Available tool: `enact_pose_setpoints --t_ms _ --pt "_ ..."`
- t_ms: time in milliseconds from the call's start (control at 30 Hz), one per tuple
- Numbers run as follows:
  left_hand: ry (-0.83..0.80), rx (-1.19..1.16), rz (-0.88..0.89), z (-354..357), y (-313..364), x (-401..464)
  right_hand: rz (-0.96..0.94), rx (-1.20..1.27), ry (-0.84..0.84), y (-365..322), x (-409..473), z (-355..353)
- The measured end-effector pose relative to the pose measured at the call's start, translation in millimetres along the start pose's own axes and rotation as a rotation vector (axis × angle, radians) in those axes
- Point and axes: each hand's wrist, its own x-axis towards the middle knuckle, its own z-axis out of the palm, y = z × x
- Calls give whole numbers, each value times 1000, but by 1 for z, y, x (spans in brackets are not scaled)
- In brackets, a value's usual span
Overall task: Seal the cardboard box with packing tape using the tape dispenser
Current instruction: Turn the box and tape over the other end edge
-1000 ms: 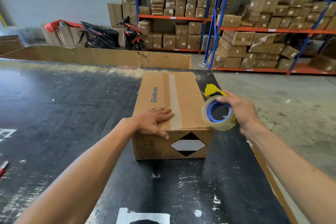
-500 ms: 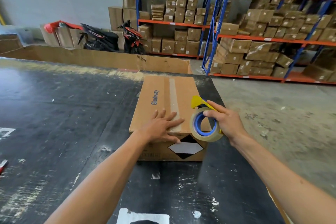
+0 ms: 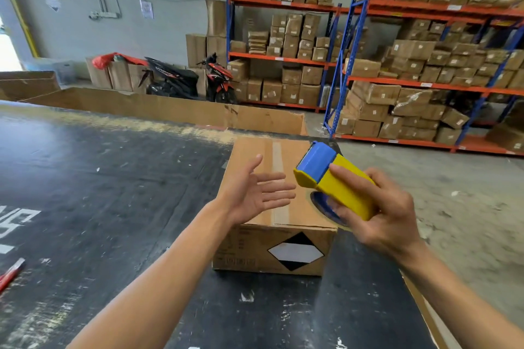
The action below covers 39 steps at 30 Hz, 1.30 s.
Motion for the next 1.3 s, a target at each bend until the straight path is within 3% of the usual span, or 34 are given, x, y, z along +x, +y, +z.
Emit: enact_pose_setpoints --t_ms 67,167,267,367,567,767,1167,1300 --pt "-36 -46 3 3 4 -9 -75 -76 -126 5 -6 8" --pt "7 90 9 7 2 -16 -81 -195 -324 16 -23 32" --pt "121 25 12 -5 0 -19 -43 -96 -316 14 -26 43" --pt "122 -19 13 -14 -2 -23 -61 11 -268 12 -21 45" --pt "179 282 155 -19 4 -20 -56 76 -274 16 -9 56" --pt "227 707 98 -22 7 -19 -95 92 -321 16 -1 58" --pt "496 921 155 -23 8 -21 -47 22 -480 21 8 65" --pt "529 877 56 -44 0 -29 -62 25 -585 21 -1 66"
